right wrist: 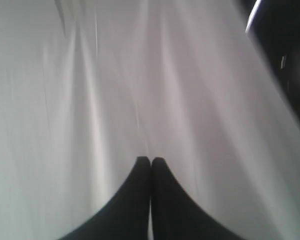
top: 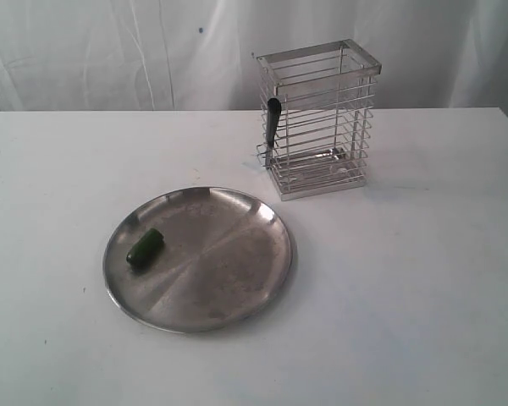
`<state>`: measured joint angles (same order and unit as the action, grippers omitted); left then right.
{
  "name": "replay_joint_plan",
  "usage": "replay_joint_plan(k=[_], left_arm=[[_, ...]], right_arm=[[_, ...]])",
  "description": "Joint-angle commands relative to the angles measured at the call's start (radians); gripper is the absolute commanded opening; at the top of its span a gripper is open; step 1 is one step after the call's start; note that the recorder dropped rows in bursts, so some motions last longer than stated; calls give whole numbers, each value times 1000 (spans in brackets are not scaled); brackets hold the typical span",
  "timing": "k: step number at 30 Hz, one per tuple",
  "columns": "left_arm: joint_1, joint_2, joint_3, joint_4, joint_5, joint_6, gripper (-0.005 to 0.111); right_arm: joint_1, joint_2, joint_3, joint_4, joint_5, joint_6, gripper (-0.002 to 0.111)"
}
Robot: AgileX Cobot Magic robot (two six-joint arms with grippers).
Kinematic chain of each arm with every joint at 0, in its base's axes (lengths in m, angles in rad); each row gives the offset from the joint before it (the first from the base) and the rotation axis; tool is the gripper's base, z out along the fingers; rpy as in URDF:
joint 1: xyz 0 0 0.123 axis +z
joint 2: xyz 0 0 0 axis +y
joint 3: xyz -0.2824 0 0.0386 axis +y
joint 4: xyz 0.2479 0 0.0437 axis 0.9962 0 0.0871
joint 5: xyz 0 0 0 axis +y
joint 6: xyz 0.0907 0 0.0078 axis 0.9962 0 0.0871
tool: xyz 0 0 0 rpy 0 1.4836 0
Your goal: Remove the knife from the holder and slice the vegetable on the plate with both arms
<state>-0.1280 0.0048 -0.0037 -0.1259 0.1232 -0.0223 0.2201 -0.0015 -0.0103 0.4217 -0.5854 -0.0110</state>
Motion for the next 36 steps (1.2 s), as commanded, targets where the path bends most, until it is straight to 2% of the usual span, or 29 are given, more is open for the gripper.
replay_joint_plan(k=[1, 3, 7, 9, 12, 15, 17, 20, 22, 27, 32, 36], left_arm=[[-7, -5, 4, 3, -3, 4, 0], [-15, -5, 4, 5, -3, 4, 0], [-16, -5, 4, 5, -3, 4, 0], [-16, -5, 4, 5, -3, 4, 0], [-16, -5, 4, 5, -3, 4, 0], [-16, -5, 4, 5, -3, 4, 0], [-16, -5, 4, 5, -3, 4, 0], [-16, -5, 4, 5, -3, 4, 0], [-16, -5, 4, 5, -3, 4, 0], [-16, -5, 4, 5, -3, 2, 0], [-16, -5, 4, 5, -3, 2, 0], [-16, -5, 4, 5, -3, 2, 0]], right_arm=[[0, 70, -215, -20, -516, 121, 0], [0, 131, -410, -241, -374, 137, 0], [0, 367, -794, -793, 213, 94, 0], [0, 499, -915, -910, 510, 63, 0], [0, 702, -1025, -1047, 1047, -66, 0], [0, 914, -1030, -1181, 1413, 38, 0], [0, 1053, -1017, -1196, 1519, 133, 0], [0, 1217, -1013, -1108, 1543, 160, 0], [7, 1290, -1021, -967, 1526, 96, 0], [56, 1369, -1047, -501, 1521, -283, 0], [100, 1378, -1087, -256, 1531, -326, 0], [143, 1384, -1159, -180, 1553, -326, 0]])
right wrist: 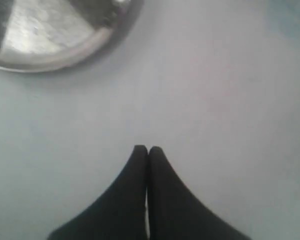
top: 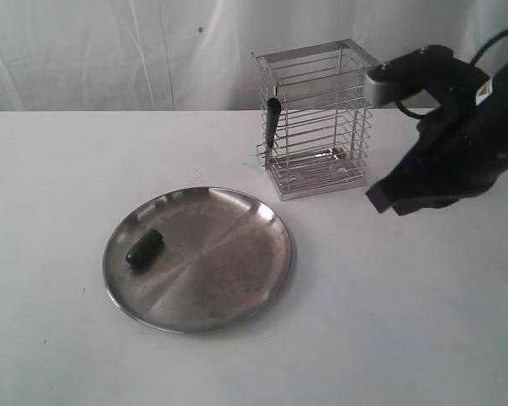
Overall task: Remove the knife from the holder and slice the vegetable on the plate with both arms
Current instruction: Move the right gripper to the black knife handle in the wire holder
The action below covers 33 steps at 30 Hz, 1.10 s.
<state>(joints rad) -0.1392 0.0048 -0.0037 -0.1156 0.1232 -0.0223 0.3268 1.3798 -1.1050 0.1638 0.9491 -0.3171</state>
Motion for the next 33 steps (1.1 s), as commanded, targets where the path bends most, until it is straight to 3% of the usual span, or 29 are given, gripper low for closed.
replay_joint_plan(k=[1, 6, 10, 17, 22, 30, 33], left_arm=[[-5, -5, 4, -6, -3, 2, 0], [-5, -5, 4, -6, -3, 2, 0], [-5, -5, 4, -6, -3, 2, 0], [-5, -5, 4, -6, -3, 2, 0], [-5, -5, 4, -6, -3, 2, 0], [-5, -5, 4, -6, -3, 2, 0], [-5, -5, 4, -6, -3, 2, 0]], right_arm=[[51, 12, -86, 74, 18, -20, 0], [91, 142, -271, -78, 33, 16, 0], [91, 247, -374, -80, 1, 25, 0], [91, 289, -383, -89, -234, 25, 0], [91, 289, -385, -13, -172, 23, 2], [94, 382, -507, -9, -190, 44, 41], [104, 442, -622, 1, -168, 102, 46]])
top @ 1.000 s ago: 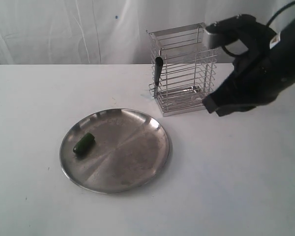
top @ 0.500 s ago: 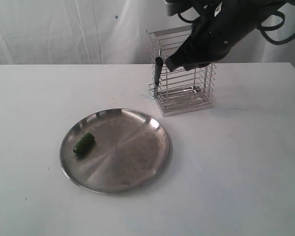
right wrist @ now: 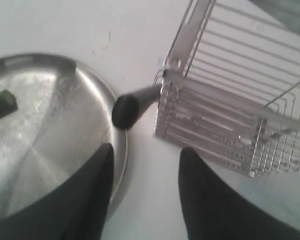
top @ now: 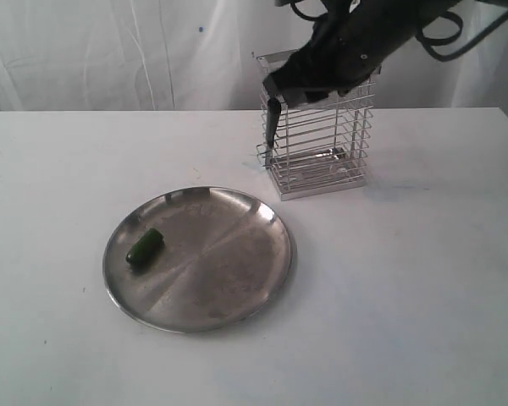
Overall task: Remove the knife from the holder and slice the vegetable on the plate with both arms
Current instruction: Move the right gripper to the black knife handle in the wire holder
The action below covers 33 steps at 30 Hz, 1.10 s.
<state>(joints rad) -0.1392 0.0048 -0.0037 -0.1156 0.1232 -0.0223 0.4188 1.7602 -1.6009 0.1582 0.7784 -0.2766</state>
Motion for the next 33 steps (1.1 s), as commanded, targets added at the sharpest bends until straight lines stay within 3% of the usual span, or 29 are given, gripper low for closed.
replay_joint_plan(k=[1, 9, 33], left_arm=[[-5, -5, 4, -6, -3, 2, 0], [-5, -5, 4, -6, -3, 2, 0], [-5, -5, 4, -6, -3, 2, 0]], right_arm=[[19, 84, -153, 4, 12, 64, 46], [30, 205, -273, -28, 76, 116, 46], [30, 270, -276, -35, 92, 124, 45]])
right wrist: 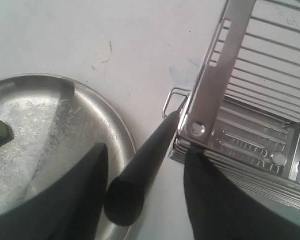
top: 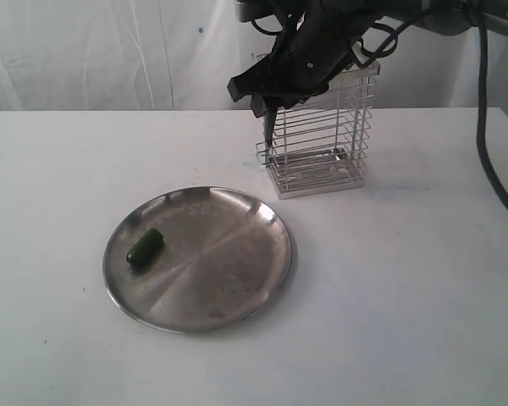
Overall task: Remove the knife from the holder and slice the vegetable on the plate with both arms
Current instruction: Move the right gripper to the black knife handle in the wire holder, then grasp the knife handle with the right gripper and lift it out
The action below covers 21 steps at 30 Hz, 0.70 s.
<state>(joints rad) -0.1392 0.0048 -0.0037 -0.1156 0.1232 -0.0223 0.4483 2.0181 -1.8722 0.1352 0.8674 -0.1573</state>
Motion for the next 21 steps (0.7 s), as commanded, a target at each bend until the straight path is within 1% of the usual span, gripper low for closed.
replay_joint_plan(k=[1, 3, 4, 5, 6, 7, 9, 14, 21], left_arm=[[-5, -5, 4, -6, -3, 2, 0], [-5, -5, 4, -6, -3, 2, 0], [-5, -5, 4, -6, -3, 2, 0], [-5, -5, 4, -6, -3, 2, 0], [-5, -5, 4, -6, -3, 2, 0], [-5, -5, 4, -6, -3, 2, 0], [-5, -5, 4, -6, -3, 2, 0], [-5, -5, 4, -6, -3, 2, 0], [-5, -5, 4, -6, -3, 2, 0]], right_arm=[[1, 14, -4, -12, 3, 4, 45], [1, 18, -4, -15, 1, 4, 40], [1, 18, -4, -21, 1, 6, 34], [1, 18, -4, -23, 1, 9, 30], [1, 18, -4, -30, -1, 19, 21], [1, 18, -4, -42, -1, 40, 17], [1, 18, -4, -91, -14, 98, 0], [1, -17, -23, -109, -39, 136, 0], [1, -111, -48, -118, 57, 140, 0]])
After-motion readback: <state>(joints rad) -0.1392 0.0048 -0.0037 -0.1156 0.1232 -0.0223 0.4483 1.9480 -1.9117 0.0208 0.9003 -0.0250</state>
